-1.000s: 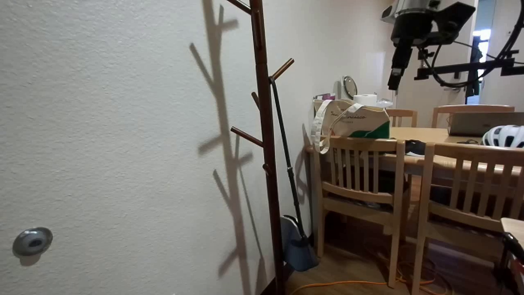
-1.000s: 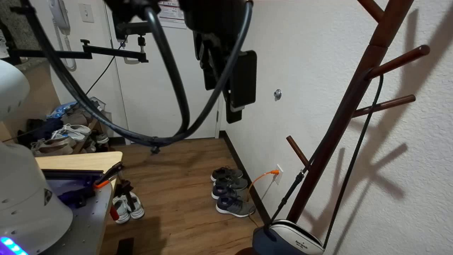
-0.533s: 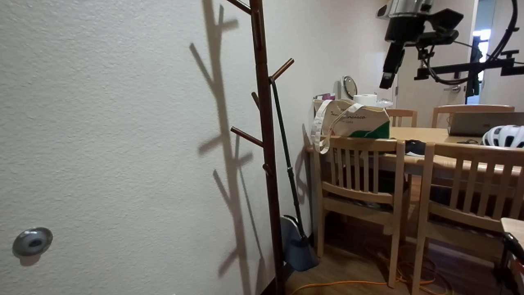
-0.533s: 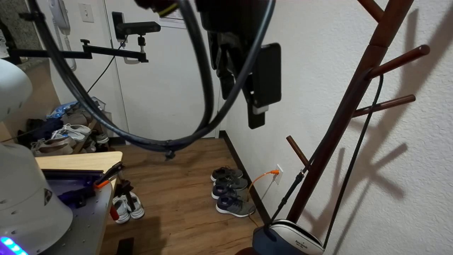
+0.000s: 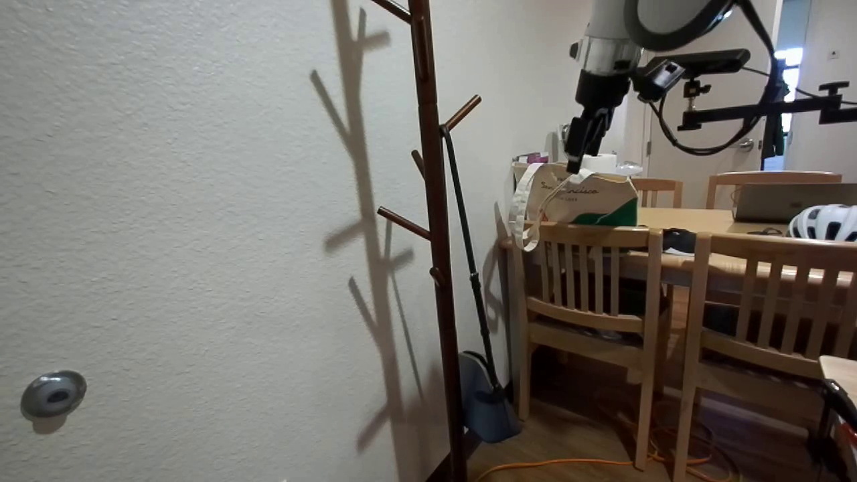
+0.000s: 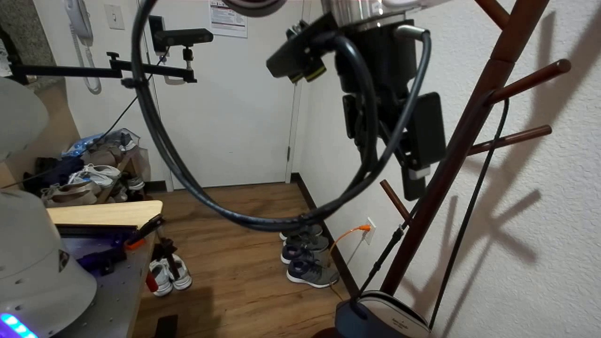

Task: Hang the tote bag on the hanging rack

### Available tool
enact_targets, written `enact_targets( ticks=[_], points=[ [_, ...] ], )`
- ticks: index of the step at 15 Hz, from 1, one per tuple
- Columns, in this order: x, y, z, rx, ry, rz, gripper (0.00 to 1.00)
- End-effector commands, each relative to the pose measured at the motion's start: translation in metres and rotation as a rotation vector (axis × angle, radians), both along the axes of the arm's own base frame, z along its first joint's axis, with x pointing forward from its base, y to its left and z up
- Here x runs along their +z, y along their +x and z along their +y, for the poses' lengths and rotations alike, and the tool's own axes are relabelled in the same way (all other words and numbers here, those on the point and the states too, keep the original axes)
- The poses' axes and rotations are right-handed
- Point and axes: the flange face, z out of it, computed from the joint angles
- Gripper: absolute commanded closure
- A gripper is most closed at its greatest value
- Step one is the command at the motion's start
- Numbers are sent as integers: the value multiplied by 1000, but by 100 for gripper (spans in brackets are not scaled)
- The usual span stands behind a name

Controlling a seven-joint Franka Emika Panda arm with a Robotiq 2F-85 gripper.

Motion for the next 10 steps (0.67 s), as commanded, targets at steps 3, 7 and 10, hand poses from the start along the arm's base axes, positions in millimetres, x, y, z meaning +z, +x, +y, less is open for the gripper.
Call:
enact_targets(
  ticks=[3,7,10],
  points=[
    [-38,57,-43,-178,-197,-96,0],
    [-51,70,-79,-298,-406,-118,0],
    [-55,63,-71,-259,-336,-101,0]
  ],
)
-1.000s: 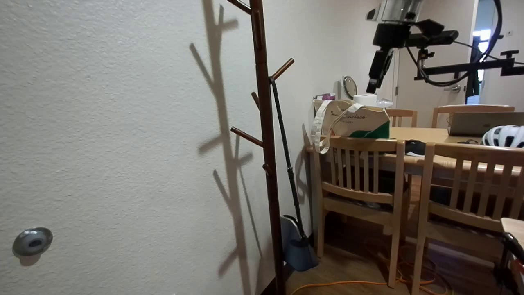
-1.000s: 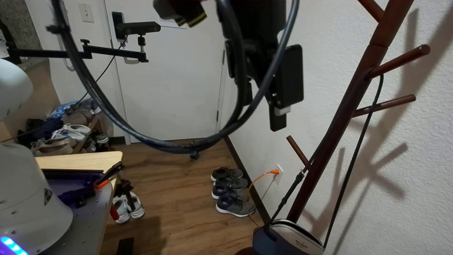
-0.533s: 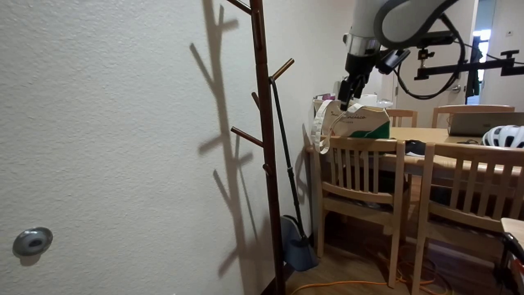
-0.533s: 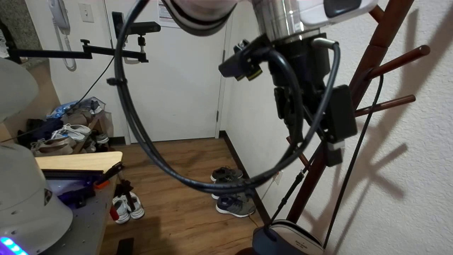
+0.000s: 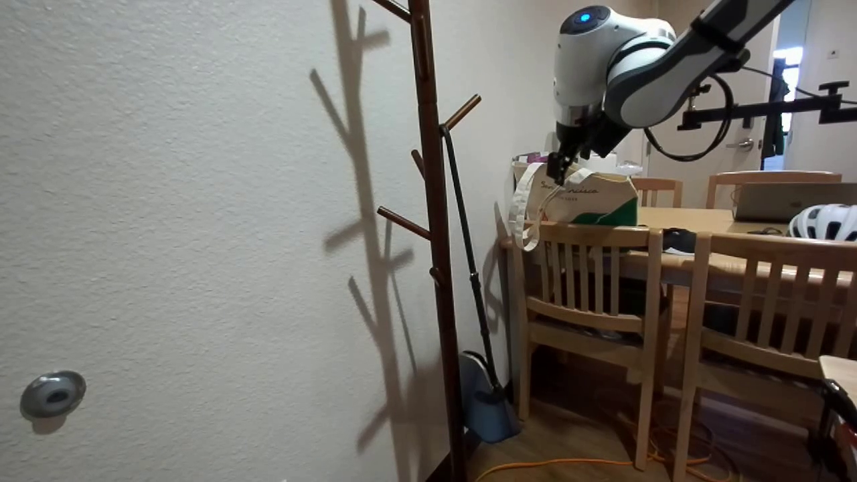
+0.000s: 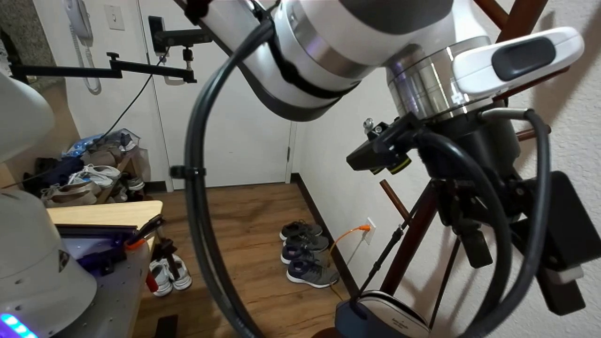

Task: Hang the tote bag on the hanging rack

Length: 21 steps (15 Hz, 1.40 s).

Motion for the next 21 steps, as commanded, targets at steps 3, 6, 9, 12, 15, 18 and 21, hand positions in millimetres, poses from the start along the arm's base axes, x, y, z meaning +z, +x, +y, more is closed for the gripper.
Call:
enact_targets(
  ticks=[3,6,9,12,15,18,21],
  points=[
    [1,4,4,9,-41,17,0],
    [-5,22,-5,72,-126,73,0],
    [-12,46,-19,116,-223,89,0],
    [-29,64,-37,141,-268,130,0],
    [-46,68,-56,122,-255,183,0],
    [-51,64,-52,104,-235,164,0],
    [-52,69,-53,101,-269,144,0]
  ],
)
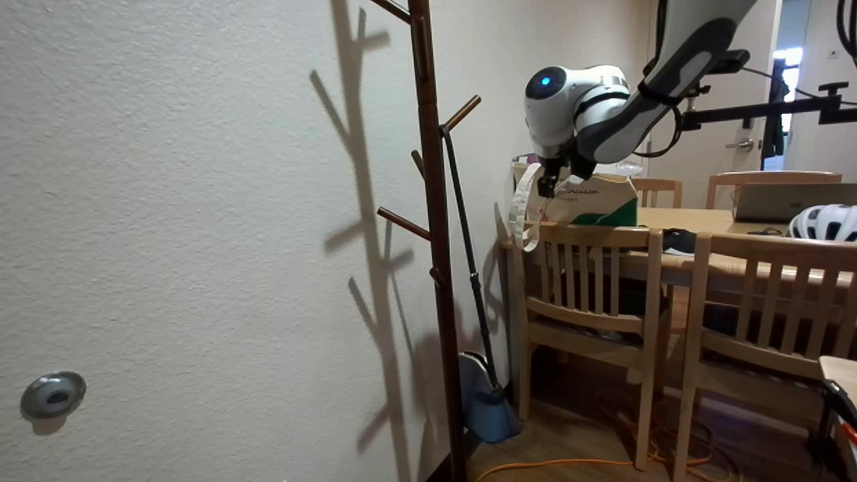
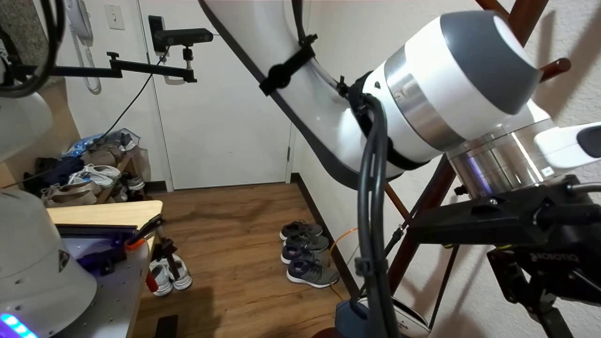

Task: Hang the tote bag on the hanging rack

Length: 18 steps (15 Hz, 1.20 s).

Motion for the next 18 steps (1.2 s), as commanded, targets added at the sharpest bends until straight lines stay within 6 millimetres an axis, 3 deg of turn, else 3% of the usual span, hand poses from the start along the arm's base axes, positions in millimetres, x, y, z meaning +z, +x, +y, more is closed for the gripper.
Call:
enact_targets(
  ticks=[1,8,16,18],
  points=[
    [-1,7,-1,22,-49,-1,0],
    [-27,27,-31,90,-95,95,0],
    [-52,33,-104,83,-205,168,0],
    [-51,28,-97,41,-172,162,0]
  ],
)
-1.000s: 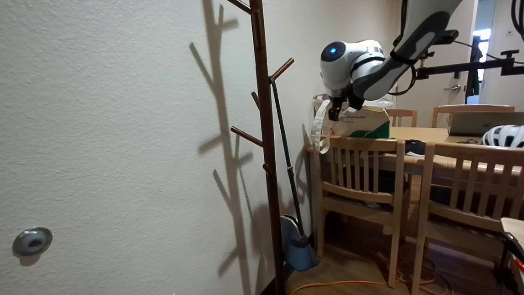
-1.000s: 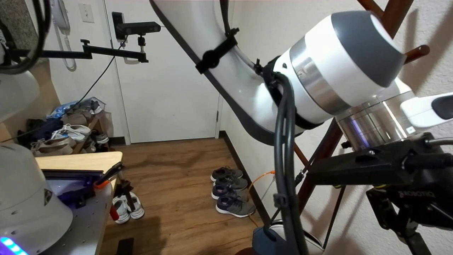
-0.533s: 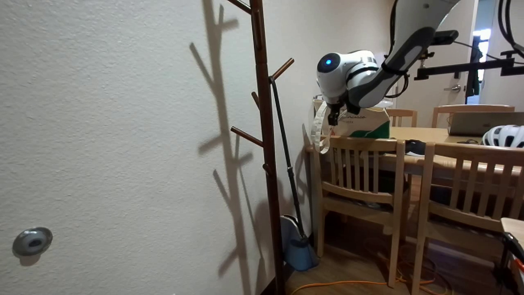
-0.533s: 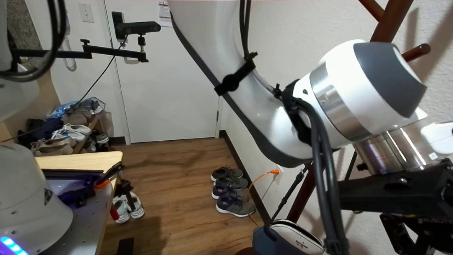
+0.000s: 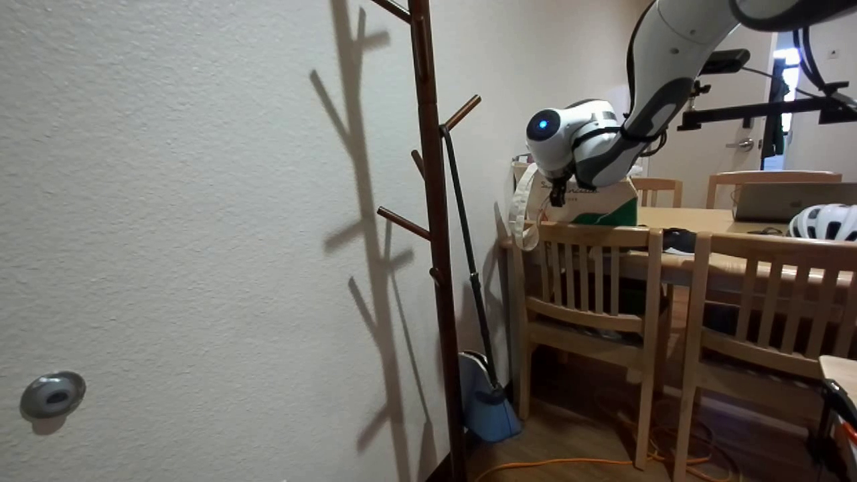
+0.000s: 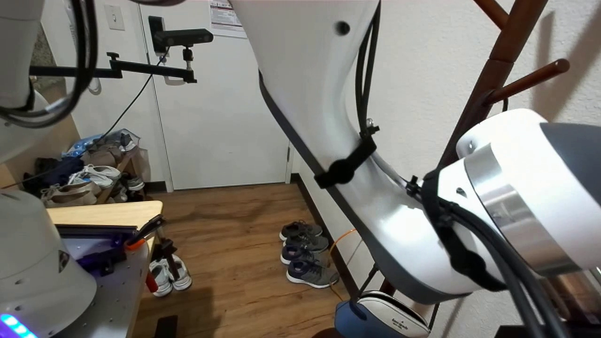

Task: Hang the tote bag on the hanging rack

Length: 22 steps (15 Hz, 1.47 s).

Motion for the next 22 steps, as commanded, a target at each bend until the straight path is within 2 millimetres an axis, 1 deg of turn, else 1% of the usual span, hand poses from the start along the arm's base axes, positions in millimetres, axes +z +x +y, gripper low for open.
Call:
enact_targets(
  ticks=[1,3,5,12,15,19,22],
  points=[
    [1,0,-6,-4,-6,2,0],
    [2,1,-8,-6,-11,1,0],
    [-1,1,-6,30,-18,27,0],
    [-13,12,-6,148,5,165,0],
    [-16,17,-14,186,-18,227,0],
    [-17,24,-27,192,-54,245,0],
    [-25,26,-36,194,-71,265,0]
  ],
)
